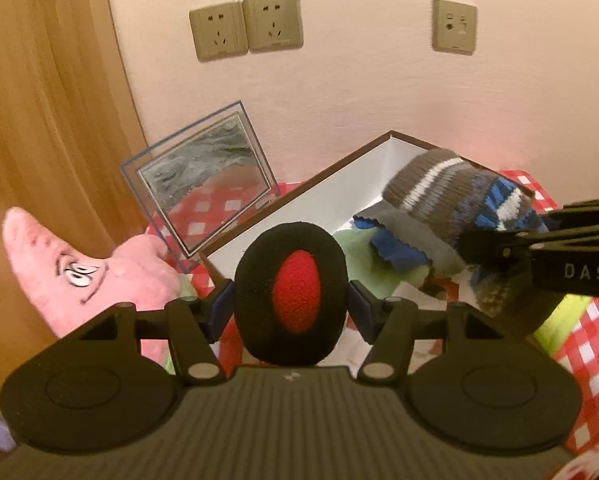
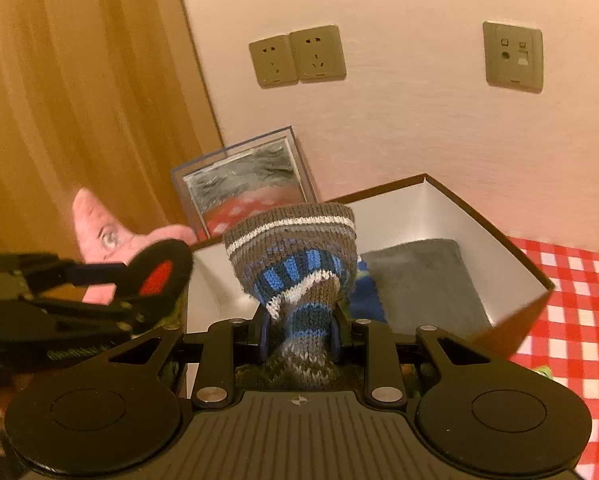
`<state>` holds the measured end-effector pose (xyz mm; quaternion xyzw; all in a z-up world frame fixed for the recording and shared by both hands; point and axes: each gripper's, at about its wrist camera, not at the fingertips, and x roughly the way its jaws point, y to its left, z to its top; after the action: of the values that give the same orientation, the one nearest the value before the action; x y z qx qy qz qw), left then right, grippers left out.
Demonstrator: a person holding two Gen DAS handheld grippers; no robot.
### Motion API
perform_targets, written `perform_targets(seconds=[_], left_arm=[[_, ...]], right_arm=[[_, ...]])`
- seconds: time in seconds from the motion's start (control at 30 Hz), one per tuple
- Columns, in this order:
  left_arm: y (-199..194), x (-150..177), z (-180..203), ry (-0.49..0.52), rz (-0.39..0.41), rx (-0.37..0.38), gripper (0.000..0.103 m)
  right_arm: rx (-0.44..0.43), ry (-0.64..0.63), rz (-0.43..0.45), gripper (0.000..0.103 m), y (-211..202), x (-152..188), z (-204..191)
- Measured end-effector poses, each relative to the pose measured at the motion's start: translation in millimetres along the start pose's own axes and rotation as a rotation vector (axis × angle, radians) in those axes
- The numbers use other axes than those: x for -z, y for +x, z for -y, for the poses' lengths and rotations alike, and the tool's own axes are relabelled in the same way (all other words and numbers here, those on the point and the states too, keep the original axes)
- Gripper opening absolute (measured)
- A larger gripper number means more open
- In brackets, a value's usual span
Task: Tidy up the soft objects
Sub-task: 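Lift and carry the striped sock and black pad over the brown box, then open both tools to drop the sock and pad into the box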
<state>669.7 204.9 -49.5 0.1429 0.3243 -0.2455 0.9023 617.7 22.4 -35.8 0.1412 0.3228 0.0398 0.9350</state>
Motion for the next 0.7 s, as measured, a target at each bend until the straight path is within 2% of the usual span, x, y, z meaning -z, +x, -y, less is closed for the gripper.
perform_targets(seconds=[0.37,0.4,0.43,0.5,0.53,0.7], left_arm=[[50,-8,-10,-0.033,-0.054,0.026,0.059],[53,-8,-11,-0.035,-0.057,0.027,0.059],[56,-7,-12,-0.036,-0.060,0.028,0.059],[60,-6,-14,-0.037,-0.066,0.025,0.059],[62,-6,-15,-0.038,-0.068,0.024,0.059],[66,-4,-16,-0.036,-0.080,0.033,0.059]], right_arm=[[0.023,0.078,-0.052,0.029,67,-14,11],[0.031,0.081,-0.054,0.032,71,-14,12],[0.042,0.090,-0.058,0.044,75,-13,13],[0.051,0.108,-0.076,0.060,81,-11,14],[0.059,0.119,-0.078,0.064,83,-10,14],[0.083,0.120,-0.085,0.068,83,-7,18]])
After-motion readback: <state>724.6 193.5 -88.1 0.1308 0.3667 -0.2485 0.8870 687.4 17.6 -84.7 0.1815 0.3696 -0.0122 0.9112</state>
